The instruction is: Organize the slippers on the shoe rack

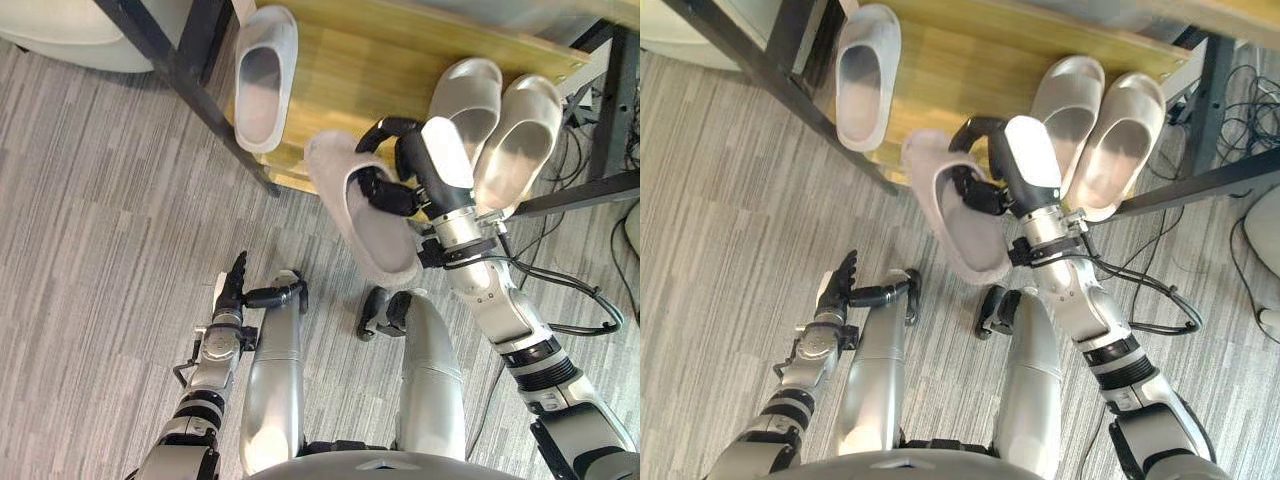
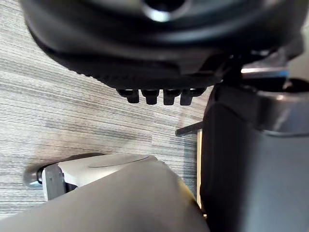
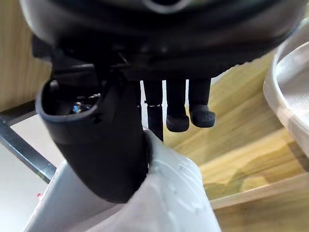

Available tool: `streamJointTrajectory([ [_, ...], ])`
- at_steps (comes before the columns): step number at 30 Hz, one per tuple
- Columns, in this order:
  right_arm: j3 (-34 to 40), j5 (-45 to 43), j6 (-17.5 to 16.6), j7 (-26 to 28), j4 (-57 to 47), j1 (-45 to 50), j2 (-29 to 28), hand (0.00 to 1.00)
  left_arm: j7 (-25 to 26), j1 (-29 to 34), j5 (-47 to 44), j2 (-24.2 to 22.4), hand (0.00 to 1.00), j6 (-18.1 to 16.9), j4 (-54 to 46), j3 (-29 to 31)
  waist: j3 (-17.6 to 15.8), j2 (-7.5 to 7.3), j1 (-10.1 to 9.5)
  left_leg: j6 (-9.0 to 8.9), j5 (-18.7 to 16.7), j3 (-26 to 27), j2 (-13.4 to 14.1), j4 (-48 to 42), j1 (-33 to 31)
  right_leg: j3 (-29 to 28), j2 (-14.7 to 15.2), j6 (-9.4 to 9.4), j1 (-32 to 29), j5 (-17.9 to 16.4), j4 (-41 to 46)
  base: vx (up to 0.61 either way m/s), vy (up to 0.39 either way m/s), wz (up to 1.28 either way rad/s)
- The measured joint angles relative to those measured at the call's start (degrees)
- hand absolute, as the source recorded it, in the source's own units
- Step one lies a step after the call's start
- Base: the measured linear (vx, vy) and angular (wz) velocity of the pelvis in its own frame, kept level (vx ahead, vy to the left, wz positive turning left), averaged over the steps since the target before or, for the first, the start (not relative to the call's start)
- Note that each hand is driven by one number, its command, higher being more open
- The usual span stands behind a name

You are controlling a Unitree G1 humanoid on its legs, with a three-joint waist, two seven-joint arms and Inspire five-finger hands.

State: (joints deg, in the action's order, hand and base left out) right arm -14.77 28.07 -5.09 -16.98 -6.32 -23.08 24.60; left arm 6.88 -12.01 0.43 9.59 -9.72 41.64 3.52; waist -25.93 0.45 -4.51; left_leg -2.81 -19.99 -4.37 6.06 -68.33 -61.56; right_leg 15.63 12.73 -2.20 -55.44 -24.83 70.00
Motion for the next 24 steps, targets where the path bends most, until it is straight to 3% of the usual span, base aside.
streamJointTrajectory([
  [12,6.63,3.50,5.65,-9.17,-0.13,-8.63,-6.72,0.00,0.84,-0.11,-1.09,-0.78,1.00,0.08,-3.37,0.22,-0.20,-0.37,-1.72,-0.73,-0.38,-1.47,-0.08,-3.28,-3.70,1.65,1.23,-0.97,-2.47,-2.06,4.04,-0.02,-0.015,0.06],
  [19,9.26,3.26,9.08,-12.82,10.55,-16.07,-9.48,0.00,2.13,-0.21,-1.08,-1.20,1.00,0.11,-3.41,0.16,-0.20,-0.39,-2.35,-1.15,-0.22,-1.76,-0.20,-3.30,-3.78,1.95,1.33,-1.09,-2.35,-2.31,4.22,0.00,-0.002,0.01],
  [24,9.85,0.75,9.60,-13.48,15.81,-19.54,-9.48,0.00,2.80,-0.21,-1.19,-1.51,1.00,0.11,-3.69,0.06,-0.07,-0.50,-2.80,-1.39,-0.12,-2.41,-0.39,-3.31,-4.11,2.61,1.44,-1.45,-2.25,-2.58,4.34,0.00,-0.010,0.05],
])
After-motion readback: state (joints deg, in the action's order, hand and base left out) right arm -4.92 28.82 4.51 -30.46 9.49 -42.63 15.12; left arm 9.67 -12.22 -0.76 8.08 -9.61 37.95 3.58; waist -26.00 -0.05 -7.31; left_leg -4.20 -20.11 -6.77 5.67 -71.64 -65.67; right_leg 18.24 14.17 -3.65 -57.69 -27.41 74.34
